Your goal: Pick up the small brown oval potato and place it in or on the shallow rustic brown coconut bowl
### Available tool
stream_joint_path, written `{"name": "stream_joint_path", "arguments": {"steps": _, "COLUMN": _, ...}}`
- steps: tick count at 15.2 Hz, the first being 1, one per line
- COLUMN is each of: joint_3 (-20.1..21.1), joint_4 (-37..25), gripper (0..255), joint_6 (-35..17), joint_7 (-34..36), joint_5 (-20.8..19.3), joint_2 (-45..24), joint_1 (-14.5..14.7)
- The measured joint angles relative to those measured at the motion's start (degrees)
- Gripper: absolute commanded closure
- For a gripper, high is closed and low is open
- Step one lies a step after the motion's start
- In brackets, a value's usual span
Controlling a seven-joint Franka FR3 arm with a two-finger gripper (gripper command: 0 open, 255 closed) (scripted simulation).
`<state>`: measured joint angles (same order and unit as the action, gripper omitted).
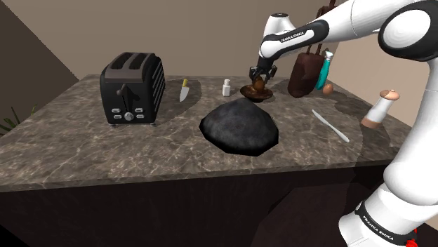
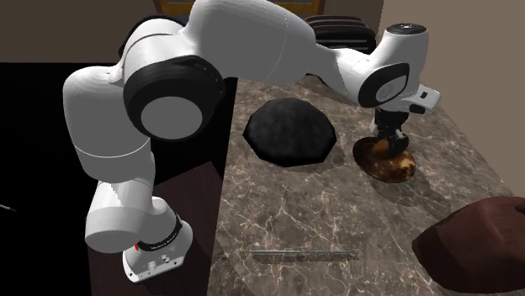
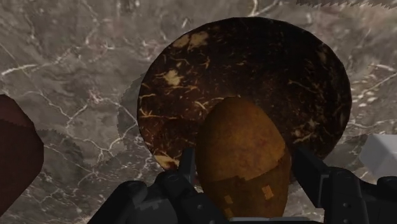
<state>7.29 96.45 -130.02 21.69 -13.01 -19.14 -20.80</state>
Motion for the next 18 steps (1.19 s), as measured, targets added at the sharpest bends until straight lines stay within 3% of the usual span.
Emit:
{"name": "stream_joint_path", "arguments": {"steps": 12, "joint_3": -0.3, "joint_4": 2.4, "gripper": 255, "joint_6": -3.9, "joint_7": 0.9, "joint_5": -0.8, "joint_2": -1.5, "joint_1": 0.1}}
{"name": "stream_joint_path", "arguments": {"steps": 13, "joint_3": -0.3, "joint_4": 2.4, "gripper": 0, "joint_6": -3.9, "joint_7": 0.9, "joint_5": -0.8, "joint_2": -1.5, "joint_1": 0.1}}
{"name": "stream_joint_path", "arguments": {"steps": 18, "joint_3": -0.3, "joint_4": 2.4, "gripper": 0, "joint_6": -3.9, "joint_7": 0.9, "joint_5": -0.8, "joint_2": -1.5, "joint_1": 0.1}}
